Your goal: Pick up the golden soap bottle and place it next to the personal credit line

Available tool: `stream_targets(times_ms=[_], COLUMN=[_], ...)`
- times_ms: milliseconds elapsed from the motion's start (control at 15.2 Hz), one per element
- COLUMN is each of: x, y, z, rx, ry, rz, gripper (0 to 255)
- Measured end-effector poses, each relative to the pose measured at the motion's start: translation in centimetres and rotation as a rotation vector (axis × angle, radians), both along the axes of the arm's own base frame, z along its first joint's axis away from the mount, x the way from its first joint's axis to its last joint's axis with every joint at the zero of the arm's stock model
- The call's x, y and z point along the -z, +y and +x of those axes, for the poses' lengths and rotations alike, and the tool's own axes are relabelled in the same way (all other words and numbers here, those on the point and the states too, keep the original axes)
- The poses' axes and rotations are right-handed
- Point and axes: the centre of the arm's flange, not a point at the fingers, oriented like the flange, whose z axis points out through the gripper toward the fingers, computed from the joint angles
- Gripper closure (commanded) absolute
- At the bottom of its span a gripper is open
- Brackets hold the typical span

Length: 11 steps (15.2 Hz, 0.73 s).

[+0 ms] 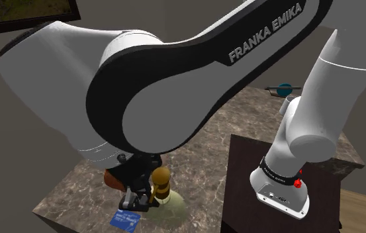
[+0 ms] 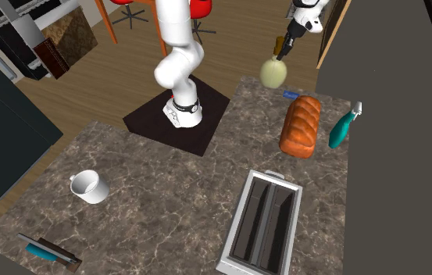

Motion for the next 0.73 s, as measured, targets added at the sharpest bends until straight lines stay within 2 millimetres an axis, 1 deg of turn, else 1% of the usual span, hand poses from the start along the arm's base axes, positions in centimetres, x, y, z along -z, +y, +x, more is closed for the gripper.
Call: stream_targets(times_ms=[66, 462, 726], x=[0.5, 3.7, 4.1], y=[0.0, 0.1, 0.1], z=[0.2, 0.0, 0.0], rx=[0.000, 0.000, 0.000], ry=[0.000, 0.000, 0.000], rz=[0.000, 0.000, 0.000], gripper=[255, 255, 255])
